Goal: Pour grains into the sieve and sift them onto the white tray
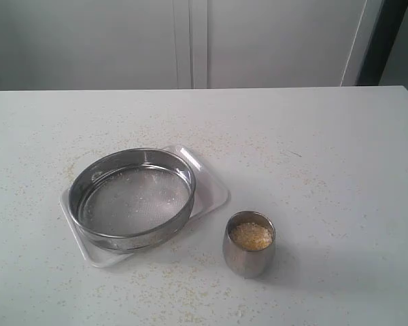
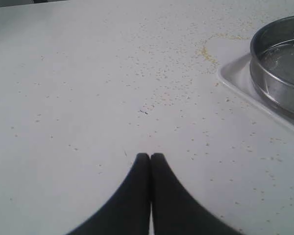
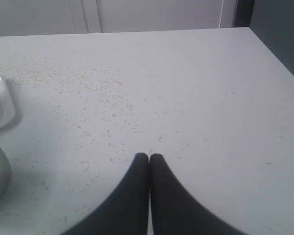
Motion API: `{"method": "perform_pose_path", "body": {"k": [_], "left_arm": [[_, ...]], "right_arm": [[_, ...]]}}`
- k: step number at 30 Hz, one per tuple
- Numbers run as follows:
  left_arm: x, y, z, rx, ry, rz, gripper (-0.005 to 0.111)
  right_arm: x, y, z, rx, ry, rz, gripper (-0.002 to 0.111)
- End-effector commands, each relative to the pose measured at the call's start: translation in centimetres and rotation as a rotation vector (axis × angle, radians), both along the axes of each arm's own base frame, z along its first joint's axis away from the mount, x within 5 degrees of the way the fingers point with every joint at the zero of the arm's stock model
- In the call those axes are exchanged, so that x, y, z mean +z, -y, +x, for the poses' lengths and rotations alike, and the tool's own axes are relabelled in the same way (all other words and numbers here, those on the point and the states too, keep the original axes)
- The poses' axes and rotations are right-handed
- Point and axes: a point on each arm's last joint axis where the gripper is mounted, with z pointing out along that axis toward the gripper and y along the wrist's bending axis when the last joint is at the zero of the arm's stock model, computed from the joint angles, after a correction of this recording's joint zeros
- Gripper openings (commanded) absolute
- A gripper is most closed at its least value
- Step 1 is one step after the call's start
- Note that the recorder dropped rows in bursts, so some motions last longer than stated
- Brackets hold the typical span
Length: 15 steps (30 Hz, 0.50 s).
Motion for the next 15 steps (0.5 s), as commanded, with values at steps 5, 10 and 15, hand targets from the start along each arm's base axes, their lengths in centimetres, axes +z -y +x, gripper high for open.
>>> {"method": "perform_pose_path", "body": {"k": [5, 10, 15], "left_arm": [[-0.1, 0.0, 0.0, 0.002, 0.0, -0.009, 0.0], [-0.1, 0.0, 0.0, 0.002, 0.0, -0.009, 0.0], [-0.1, 0.0, 0.0, 0.002, 0.0, -0.009, 0.0]], "right_arm": [[0.0, 0.0, 0.0, 0.001, 0.022, -0.006, 0.0], [1.7, 0.0, 0.3, 0.001, 0.208, 0.003, 0.0], [4.0, 0.0, 0.2, 0.0, 0.464, 0.016, 0.0]]}}
